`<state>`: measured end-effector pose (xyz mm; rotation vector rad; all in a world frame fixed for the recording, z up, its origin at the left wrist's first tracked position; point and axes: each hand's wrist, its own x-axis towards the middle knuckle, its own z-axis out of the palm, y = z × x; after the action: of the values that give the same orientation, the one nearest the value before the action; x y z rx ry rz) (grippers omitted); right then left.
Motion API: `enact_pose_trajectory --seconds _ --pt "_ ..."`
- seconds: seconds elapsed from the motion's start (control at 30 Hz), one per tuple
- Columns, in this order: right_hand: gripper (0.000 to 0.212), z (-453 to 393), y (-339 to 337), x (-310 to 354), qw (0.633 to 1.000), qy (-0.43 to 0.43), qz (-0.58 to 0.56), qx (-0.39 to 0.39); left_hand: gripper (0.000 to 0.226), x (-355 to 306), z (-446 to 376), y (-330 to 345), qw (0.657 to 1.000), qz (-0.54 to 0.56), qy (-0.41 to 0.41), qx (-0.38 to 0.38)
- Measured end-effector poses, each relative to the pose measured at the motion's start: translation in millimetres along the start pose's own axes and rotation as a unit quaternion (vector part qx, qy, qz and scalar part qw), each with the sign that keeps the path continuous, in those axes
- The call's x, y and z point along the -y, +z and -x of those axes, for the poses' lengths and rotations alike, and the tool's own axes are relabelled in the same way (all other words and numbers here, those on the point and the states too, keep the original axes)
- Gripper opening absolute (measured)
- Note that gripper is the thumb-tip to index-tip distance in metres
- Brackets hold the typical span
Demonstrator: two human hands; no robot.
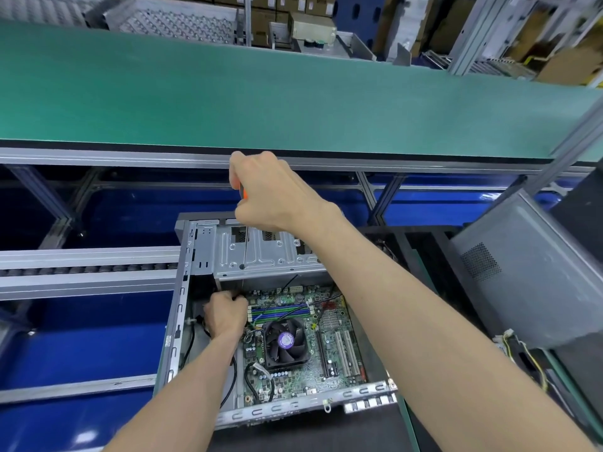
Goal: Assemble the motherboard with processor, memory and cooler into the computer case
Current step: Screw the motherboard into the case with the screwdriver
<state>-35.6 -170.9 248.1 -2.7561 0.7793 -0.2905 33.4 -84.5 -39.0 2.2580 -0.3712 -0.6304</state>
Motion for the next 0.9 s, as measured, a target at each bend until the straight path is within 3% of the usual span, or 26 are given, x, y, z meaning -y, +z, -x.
enact_pose_trajectory --seconds 0.47,0.9 --pt "0.027 5 0 1 0.999 -0.017 0.023 -0.027 0.035 -14 3 1 0.993 -0.107 0.055 0.018" --pt "0.027 14 0 -3 0.999 -0.005 0.006 -0.045 0.030 -18 2 -6 0.990 -0.125 0.067 0.009"
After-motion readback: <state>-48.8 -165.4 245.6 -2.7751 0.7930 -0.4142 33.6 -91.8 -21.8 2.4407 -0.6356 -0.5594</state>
